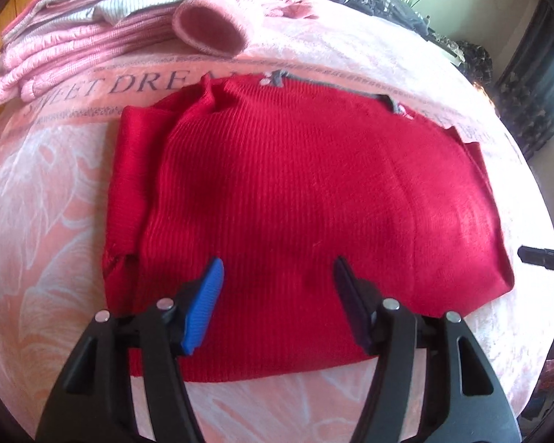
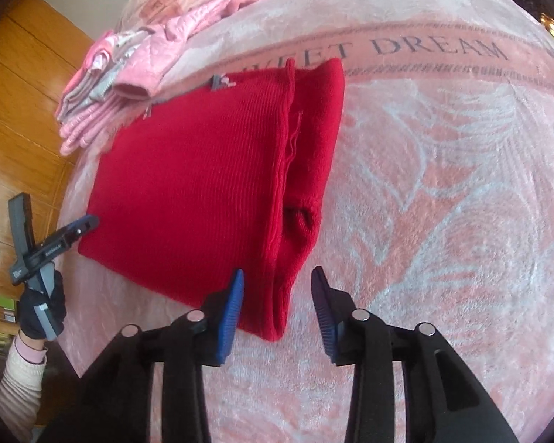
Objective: Fold small clothes
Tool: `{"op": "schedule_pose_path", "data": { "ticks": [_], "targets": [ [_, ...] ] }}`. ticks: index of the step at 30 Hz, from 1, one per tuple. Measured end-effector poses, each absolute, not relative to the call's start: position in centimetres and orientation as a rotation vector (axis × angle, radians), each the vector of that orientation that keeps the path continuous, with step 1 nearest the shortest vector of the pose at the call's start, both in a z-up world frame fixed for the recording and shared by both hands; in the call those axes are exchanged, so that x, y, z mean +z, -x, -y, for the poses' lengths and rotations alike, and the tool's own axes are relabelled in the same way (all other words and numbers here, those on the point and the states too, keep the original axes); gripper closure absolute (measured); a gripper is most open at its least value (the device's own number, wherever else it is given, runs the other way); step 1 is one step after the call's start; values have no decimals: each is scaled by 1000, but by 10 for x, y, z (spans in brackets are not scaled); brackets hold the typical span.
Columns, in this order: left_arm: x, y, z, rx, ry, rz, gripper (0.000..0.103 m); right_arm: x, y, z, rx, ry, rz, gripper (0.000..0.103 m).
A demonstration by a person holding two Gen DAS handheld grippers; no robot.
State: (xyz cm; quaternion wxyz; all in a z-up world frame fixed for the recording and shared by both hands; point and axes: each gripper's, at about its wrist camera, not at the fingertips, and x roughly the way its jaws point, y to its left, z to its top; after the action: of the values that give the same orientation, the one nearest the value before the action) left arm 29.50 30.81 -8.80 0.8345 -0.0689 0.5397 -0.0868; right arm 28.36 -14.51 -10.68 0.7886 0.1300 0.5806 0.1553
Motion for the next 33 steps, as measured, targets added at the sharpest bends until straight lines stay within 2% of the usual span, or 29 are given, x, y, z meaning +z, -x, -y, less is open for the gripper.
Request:
{"op": "schedule_pose_path", "data": {
  "ticks": [3, 5, 14, 15, 17, 18, 19, 20, 28, 33],
  "targets": [
    [-81, -301, -303, -197, 157, -1133, 36, -110, -300, 152, 338, -346, -1269, 51],
    [-82, -307, -301, -196, 159, -1137, 36, -119, -310, 157, 335, -396, -1291, 37],
    [-107, -321, -310, -192, 195, -1184, 36, -150, -335, 158, 360, -459, -1308, 38],
    [-109, -321, -312, -194, 205, -1184, 36, -152, -335, 156, 361, -470, -1295, 40],
    [-112, -321, -313, -196, 209, -1181, 36, -154, -338, 154, 348, -471, -1279, 55],
    [-112, -321, -312, -195, 203, -1180, 36, -156, -341, 152, 345, -473, -1275, 59],
    [-112, -321, -311, -194, 196, -1180, 35, -156, -342, 151, 354, -485, -1273, 69],
    [-112, -320, -310, -194, 190, -1179, 35, -157, -345, 146, 364, -498, -1279, 84],
    [-113, -321, -320, -222, 243, -1199, 35, -131, -337, 151, 423, -536, -1204, 90],
    [-114, -319, -323, -234, 260, -1204, 35, -134, -336, 151, 400, -501, -1227, 91]
  ]
}}
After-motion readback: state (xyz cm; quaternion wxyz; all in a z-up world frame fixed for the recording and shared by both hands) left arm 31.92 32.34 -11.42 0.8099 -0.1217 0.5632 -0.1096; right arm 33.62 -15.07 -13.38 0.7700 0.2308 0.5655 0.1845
